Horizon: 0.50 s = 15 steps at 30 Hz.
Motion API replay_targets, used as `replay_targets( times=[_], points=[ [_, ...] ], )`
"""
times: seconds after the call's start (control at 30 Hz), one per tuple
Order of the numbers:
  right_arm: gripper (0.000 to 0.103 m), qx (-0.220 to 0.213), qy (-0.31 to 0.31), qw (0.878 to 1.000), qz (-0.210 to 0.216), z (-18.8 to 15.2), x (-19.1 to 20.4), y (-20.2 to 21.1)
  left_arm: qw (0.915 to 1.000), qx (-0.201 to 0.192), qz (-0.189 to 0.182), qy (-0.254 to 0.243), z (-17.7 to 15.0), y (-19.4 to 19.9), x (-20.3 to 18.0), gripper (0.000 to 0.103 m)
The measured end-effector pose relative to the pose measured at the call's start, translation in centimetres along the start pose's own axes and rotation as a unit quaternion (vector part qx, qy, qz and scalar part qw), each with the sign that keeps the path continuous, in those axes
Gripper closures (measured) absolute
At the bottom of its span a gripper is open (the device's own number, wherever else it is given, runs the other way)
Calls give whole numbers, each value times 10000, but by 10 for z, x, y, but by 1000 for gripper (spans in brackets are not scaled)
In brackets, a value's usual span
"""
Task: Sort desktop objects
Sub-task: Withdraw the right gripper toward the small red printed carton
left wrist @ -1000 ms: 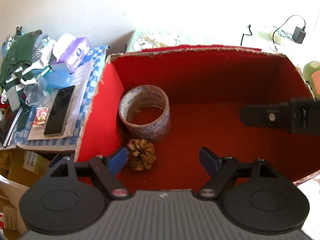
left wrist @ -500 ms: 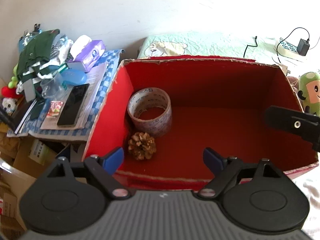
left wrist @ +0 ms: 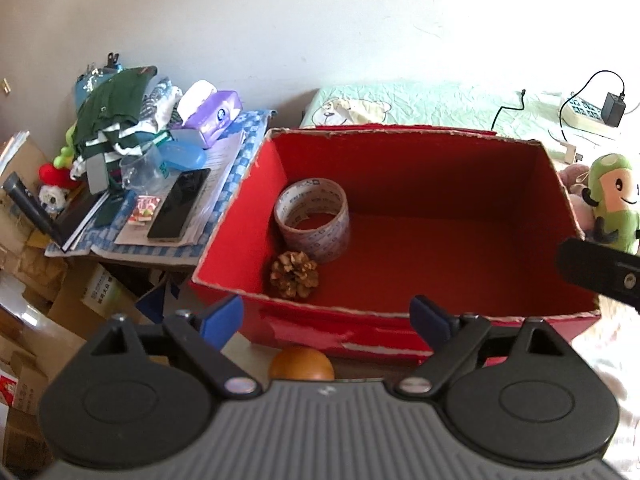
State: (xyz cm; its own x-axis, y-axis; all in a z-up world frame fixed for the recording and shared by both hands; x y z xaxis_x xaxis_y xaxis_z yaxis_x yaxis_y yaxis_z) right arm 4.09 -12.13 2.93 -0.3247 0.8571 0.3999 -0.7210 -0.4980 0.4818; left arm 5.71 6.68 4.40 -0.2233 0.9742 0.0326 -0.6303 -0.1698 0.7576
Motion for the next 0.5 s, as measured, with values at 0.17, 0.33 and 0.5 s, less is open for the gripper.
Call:
replay_targets(
  times=[0.17,0.33,0.5],
  points=[
    [38,87,-1,9999,111,-8,-4,10,9999,-9,91,85,-11,9,-4,12],
    [38,198,-9,9996,218,-17,-7,16,9997,45,192,173,-24,15,-8,12],
    [38,361,105,9990,258,-25,-7,23,9994,100,230,250,-36,20,-14,12]
  ],
)
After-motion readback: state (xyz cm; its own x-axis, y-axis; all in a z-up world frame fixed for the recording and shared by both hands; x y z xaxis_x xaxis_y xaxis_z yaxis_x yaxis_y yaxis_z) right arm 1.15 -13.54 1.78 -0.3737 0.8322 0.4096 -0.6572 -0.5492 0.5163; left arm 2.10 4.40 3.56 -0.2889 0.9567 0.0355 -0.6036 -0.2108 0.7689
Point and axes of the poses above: each gripper's, at about its wrist camera, not at the fingertips, and y roughly against the way its jaws point, x to its left, z to its top, the point moved 1 cm from there along -y, roughly the way its jaws point, and after that the axes turned 12 degrees about y, right-handed, at the moved point
